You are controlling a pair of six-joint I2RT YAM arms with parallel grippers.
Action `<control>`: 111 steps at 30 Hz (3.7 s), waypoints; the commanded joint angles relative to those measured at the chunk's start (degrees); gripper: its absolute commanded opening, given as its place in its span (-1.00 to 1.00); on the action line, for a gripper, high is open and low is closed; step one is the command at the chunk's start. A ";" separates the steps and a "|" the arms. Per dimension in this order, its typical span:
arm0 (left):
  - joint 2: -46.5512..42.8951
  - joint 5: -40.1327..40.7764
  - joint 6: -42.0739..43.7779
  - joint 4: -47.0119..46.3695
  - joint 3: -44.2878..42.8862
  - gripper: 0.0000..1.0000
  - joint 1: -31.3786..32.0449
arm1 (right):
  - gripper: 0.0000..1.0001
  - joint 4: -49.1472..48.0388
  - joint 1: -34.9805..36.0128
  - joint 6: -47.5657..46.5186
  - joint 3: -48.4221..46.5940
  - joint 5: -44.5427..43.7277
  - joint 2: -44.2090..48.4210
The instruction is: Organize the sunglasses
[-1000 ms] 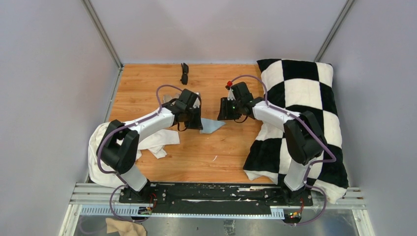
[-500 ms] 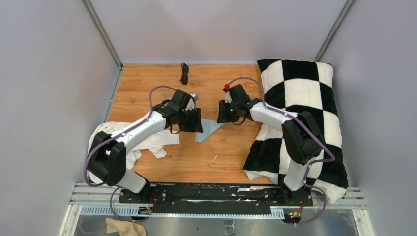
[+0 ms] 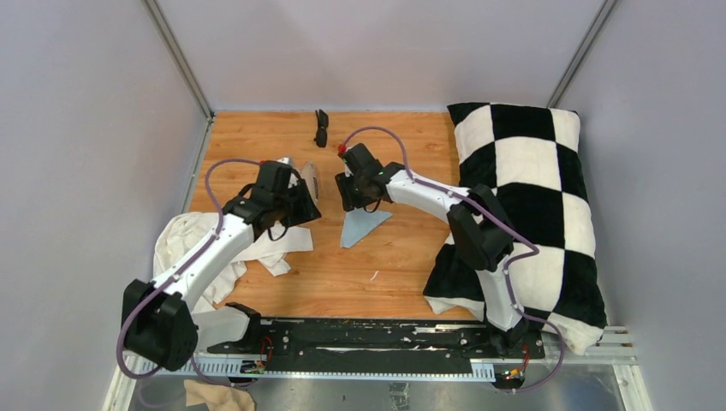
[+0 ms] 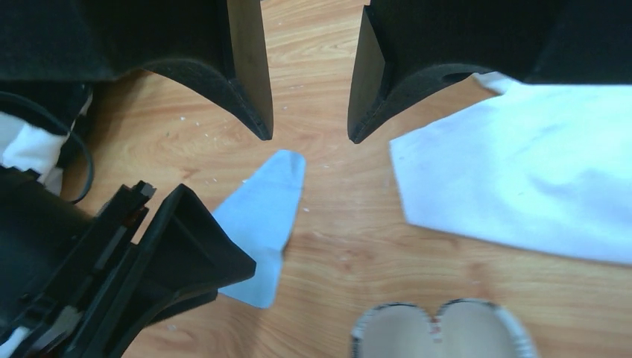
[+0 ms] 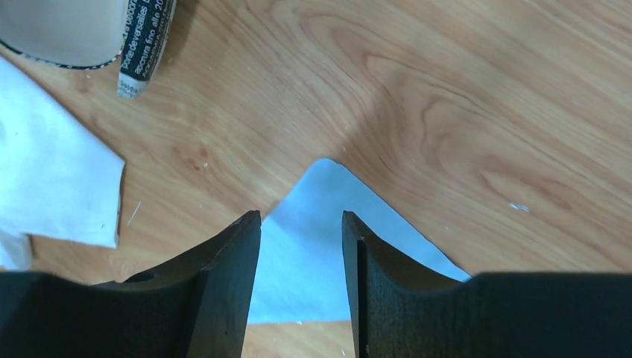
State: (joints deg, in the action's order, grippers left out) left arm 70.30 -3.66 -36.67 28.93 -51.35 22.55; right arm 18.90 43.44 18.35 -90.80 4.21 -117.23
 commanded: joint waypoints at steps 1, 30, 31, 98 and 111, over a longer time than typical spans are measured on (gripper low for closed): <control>-6.18 3.57 -3.61 0.97 4.09 -0.06 -3.47 | -0.01 7.18 2.47 -0.76 -6.78 -7.57 -5.88; -7.85 2.15 -3.68 0.46 7.67 -0.07 -4.62 | -1.00 10.16 5.95 -1.21 -10.16 -17.23 -5.28; -7.58 1.93 -3.60 0.19 7.67 -0.07 -4.62 | -1.00 9.11 5.91 -1.29 -8.60 -17.31 -3.33; 38.66 -5.24 1.64 -9.91 -13.48 -0.49 10.84 | -0.54 -4.10 -9.65 2.39 23.89 -0.99 9.58; 35.42 -7.53 2.67 -10.77 -14.98 -1.00 10.77 | -1.00 -3.69 -9.68 1.56 24.80 -0.30 15.92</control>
State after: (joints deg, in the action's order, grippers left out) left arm 107.22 -10.46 -35.31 18.09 -65.32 32.97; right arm 13.37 34.35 20.93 -66.57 3.20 -105.58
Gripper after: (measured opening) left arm 0.007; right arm 0.009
